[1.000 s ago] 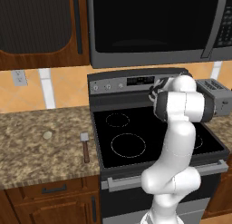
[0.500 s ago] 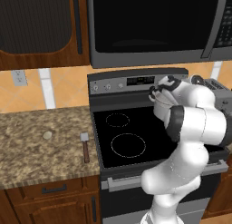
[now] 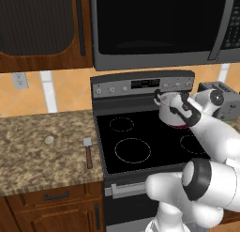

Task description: Put the lime and garlic in the pot. Retrieve the spatula and lightly stir the vegetables in the pot.

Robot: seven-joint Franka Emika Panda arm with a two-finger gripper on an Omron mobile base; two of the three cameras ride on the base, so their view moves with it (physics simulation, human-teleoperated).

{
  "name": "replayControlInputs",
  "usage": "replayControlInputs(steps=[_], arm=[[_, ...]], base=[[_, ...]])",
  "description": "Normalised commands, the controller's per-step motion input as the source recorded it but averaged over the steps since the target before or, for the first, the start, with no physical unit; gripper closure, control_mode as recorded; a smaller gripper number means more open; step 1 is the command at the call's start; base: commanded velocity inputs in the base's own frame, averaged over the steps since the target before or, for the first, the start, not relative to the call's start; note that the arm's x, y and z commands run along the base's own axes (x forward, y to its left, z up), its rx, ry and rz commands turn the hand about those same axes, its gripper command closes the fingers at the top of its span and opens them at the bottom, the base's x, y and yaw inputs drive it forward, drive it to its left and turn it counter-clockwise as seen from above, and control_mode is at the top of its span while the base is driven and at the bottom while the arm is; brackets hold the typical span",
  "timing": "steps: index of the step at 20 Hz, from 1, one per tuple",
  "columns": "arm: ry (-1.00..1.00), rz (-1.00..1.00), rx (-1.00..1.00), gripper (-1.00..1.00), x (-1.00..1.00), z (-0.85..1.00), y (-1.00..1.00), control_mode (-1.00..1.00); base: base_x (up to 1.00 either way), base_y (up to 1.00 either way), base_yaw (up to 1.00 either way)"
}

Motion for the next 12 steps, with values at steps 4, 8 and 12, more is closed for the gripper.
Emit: replayControlInputs(steps=[4, 8, 12], arm=[[0.43, 0.24, -0.01, -1.00, -0.54, 0.48, 0.61, -1.00], [0.49, 0.17, -0.01, -1.00, -0.60, 0.35, 0.43, -1.00], [0.41, 0.17, -0.02, -1.00, -0.85, 0.22, 0.36, -1.00]], base=[[0.00, 0.00, 0.00], [0.00, 0.00, 0.00], [0.00, 0.00, 0.00]])
